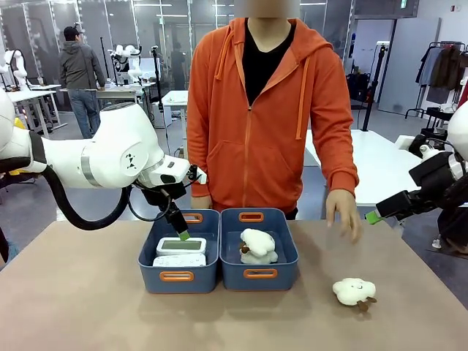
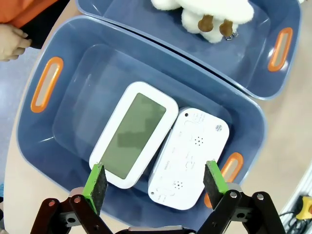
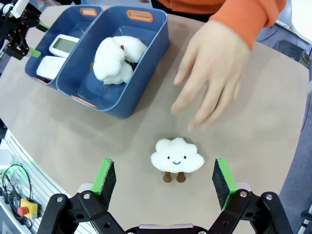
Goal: Sort the digital clocks into the basket.
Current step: Pick up the Digital clock from the table and place it into the empty Plastic storage basket.
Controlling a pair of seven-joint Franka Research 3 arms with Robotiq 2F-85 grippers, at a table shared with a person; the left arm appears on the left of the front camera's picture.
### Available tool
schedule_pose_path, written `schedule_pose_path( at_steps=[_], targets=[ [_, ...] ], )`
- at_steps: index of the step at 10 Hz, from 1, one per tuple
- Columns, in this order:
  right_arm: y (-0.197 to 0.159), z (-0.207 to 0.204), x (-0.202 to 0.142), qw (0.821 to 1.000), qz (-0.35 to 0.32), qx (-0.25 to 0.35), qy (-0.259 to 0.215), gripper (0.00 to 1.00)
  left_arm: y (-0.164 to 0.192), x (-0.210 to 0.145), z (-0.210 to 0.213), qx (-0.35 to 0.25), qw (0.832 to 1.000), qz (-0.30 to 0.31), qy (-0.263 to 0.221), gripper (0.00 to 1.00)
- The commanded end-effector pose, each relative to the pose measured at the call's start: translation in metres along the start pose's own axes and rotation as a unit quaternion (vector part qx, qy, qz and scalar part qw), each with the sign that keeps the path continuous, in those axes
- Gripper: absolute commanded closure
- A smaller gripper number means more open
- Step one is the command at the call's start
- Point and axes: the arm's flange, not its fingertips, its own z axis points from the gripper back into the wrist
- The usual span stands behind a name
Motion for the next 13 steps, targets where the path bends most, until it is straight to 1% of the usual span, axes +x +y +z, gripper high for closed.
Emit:
schedule_pose_path(
  at_steps=[1, 2, 3, 4, 5, 6, 7, 8, 9, 10, 11, 12, 13],
  targets=[
    [0.000, 0.001, 0.000, 1.000, 0.008, 0.000, 0.002, 0.00, 0.000, 0.000, 0.000, 0.000, 1.000, 0.000, 0.000, 0.00],
    [0.000, 0.001, 0.000, 1.000, 0.008, 0.000, 0.002, 0.00, 0.012, -0.003, 0.033, -0.066, 0.997, 0.010, -0.042, 0.00],
    [0.000, 0.001, 0.000, 1.000, 0.008, 0.000, 0.002, 0.00, 0.020, -0.013, 0.065, -0.122, 0.990, 0.004, -0.064, 0.00],
    [0.000, 0.001, 0.000, 1.000, 0.008, 0.000, 0.002, 0.00, 0.023, -0.030, 0.093, -0.145, 0.986, 0.001, -0.084, 0.00],
    [0.000, 0.001, 0.000, 1.000, 0.008, 0.000, 0.002, 0.00, 0.027, -0.051, 0.118, -0.124, 0.989, -0.007, -0.085, 0.00],
    [0.000, 0.001, 0.000, 1.000, 0.008, 0.000, 0.002, 0.00, 0.026, -0.069, 0.141, -0.111, 0.987, -0.008, -0.118, 0.00],
    [0.000, 0.001, 0.000, 1.000, 0.008, 0.000, 0.002, 0.00, 0.023, -0.091, 0.164, -0.108, 0.981, -0.003, -0.163, 0.00],
    [0.000, 0.001, 0.000, 1.000, 0.008, 0.000, 0.002, 0.00, 0.021, -0.126, 0.183, -0.106, 0.975, 0.018, -0.196, 0.00],
    [0.000, 0.001, 0.000, 1.000, 0.008, 0.000, 0.002, 0.00, 0.016, -0.174, 0.210, -0.082, 0.967, 0.061, -0.235, 0.00],
    [0.000, 0.001, 0.000, 1.000, 0.008, 0.000, 0.002, 0.00, 0.009, -0.210, 0.222, -0.058, 0.959, 0.084, -0.265, 0.00],
    [0.000, 0.001, 0.000, 1.000, 0.008, 0.000, 0.002, 0.00, 0.002, -0.236, 0.225, -0.028, 0.956, 0.102, -0.274, 0.00],
    [0.000, 0.001, 0.000, 1.000, 0.008, 0.000, 0.002, 0.00, -0.004, -0.254, 0.220, -0.019, 0.950, 0.094, -0.298, 0.00],
    [0.000, 0.001, 0.000, 1.000, 0.008, 0.000, 0.002, 0.00, -0.009, -0.277, 0.219, -0.012, 0.938, 0.108, -0.328, 0.00]
  ],
)
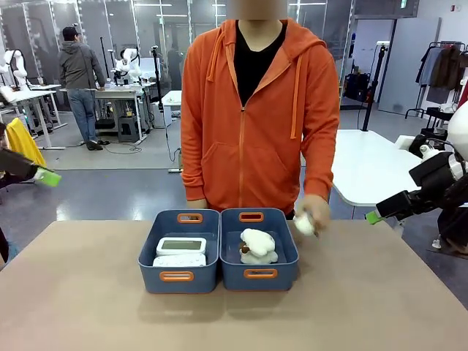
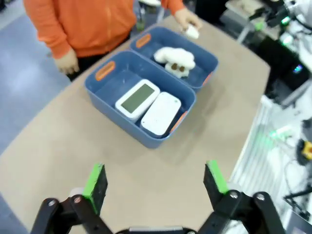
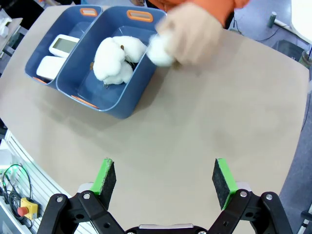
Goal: Sort the digital clocks into the basket.
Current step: Pick up the Digital clock from the table and place it into the empty Plastic storage basket.
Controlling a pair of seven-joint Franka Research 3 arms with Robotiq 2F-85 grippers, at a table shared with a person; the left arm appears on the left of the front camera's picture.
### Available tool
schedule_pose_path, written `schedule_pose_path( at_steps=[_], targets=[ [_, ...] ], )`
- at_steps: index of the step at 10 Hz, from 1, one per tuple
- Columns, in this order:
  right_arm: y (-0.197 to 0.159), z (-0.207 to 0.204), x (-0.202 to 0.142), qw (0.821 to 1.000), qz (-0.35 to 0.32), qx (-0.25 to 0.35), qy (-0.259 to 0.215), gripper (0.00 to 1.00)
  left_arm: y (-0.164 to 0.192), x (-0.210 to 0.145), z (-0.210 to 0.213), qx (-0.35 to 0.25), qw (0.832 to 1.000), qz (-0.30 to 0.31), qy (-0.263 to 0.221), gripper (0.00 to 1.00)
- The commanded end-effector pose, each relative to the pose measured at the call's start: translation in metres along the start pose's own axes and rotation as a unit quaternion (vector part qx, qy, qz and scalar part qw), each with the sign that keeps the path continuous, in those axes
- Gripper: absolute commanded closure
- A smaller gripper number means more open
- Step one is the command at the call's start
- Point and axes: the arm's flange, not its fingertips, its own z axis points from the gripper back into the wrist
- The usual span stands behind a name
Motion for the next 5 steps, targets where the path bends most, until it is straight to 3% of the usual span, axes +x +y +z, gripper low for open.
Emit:
schedule_pose_path(
  at_steps=[1, 3, 5],
  targets=[
    [0.000, 0.001, 0.000, 1.000, 0.008, 0.000, 0.002, 0.00, -0.003, -0.024, -0.011, 0.007, 0.998, -0.022, -0.063, 0.00],
    [0.000, 0.001, 0.000, 1.000, 0.008, 0.000, 0.002, 0.00, 0.006, -0.021, -0.024, 0.018, 0.998, -0.032, -0.044, 0.00],
    [0.000, 0.001, 0.000, 1.000, 0.008, 0.000, 0.002, 0.00, -0.002, -0.028, 0.001, 0.013, 0.999, -0.006, -0.033, 0.00]
  ],
)
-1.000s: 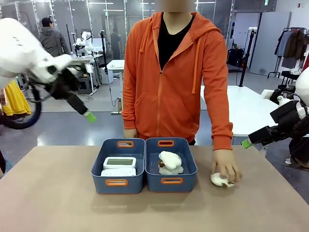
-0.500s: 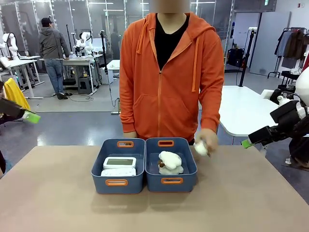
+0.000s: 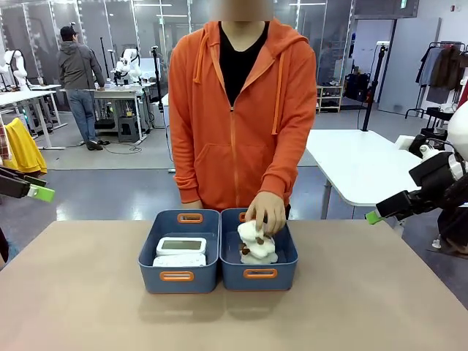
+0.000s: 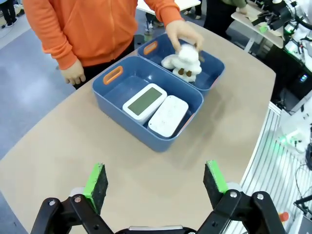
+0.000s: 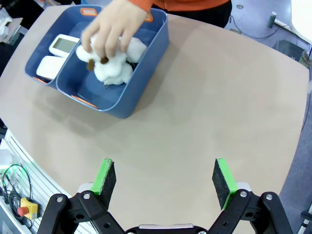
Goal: Sort the digital clocks into the basket.
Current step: Pick up the Digital clock from the table and place it into the empty Plastic storage basket.
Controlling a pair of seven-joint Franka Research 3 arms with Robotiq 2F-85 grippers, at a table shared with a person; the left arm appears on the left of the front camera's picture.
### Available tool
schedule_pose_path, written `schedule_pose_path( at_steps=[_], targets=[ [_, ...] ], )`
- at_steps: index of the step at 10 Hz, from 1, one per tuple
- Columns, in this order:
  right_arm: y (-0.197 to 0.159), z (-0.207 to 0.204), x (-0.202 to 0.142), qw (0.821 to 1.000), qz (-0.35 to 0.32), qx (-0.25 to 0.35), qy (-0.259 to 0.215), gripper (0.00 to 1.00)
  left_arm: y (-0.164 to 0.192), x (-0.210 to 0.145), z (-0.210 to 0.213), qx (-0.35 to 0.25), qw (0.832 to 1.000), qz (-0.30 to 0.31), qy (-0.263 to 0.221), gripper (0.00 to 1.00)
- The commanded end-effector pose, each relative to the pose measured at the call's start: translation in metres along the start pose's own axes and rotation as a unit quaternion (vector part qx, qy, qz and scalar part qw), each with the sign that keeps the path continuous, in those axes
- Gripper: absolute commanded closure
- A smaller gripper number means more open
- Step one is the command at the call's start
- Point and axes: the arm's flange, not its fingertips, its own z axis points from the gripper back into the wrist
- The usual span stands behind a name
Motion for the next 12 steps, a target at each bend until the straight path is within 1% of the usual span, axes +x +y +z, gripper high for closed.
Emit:
schedule_pose_path(
  at_steps=[1, 12],
  targets=[
    [-0.0001, 0.0007, -0.0002, 1.000, 0.008, 0.000, 0.002, 0.00, -0.0019, 0.0027, 0.0071, -0.001, 1.000, 0.006, 0.001, 0.00],
    [-0.0001, 0.0007, -0.0002, 1.000, 0.008, 0.000, 0.002, 0.00, -0.0019, 0.0027, 0.0071, -0.001, 1.000, 0.006, 0.001, 0.00]
  ],
)
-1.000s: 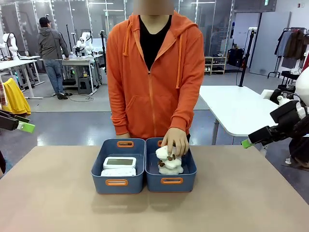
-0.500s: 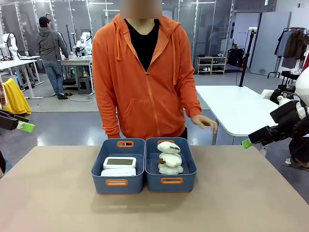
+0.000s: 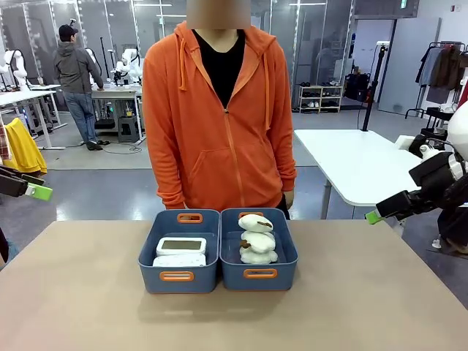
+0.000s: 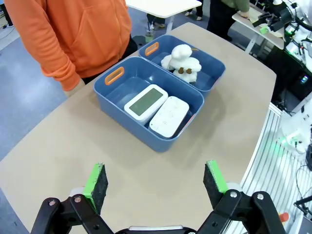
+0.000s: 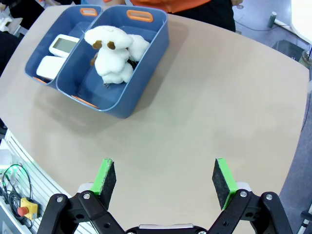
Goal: Sort the digital clocks into the basket.
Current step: Pick up the Digital clock from the table and place it into the empty Plastic storage basket.
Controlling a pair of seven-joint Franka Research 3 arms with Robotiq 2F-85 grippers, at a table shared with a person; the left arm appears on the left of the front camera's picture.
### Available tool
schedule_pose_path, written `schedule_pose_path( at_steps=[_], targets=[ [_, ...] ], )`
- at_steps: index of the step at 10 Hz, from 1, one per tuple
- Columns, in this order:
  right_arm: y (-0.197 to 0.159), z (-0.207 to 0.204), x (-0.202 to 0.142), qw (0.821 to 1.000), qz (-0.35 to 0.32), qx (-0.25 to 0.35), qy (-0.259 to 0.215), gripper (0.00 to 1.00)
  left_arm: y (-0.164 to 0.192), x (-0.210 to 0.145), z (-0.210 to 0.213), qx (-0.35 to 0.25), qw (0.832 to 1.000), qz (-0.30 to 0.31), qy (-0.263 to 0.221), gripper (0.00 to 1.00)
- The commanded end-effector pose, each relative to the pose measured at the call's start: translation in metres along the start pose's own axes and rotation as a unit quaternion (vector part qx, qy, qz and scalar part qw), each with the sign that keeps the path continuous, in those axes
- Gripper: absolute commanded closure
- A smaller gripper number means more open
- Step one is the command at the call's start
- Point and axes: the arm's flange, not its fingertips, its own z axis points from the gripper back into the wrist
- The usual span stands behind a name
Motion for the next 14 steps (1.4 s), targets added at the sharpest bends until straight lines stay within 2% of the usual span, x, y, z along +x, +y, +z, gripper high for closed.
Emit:
schedule_pose_path(
  at_steps=[1, 14],
  targets=[
    [-0.0001, 0.0007, -0.0002, 1.000, 0.008, 0.000, 0.002, 0.00, -0.0019, 0.0023, 0.0036, -0.004, 1.000, 0.006, 0.003, 0.00],
    [-0.0001, 0.0007, -0.0002, 1.000, 0.008, 0.000, 0.002, 0.00, -0.0019, 0.0023, 0.0036, -0.004, 1.000, 0.006, 0.003, 0.00]
  ],
)
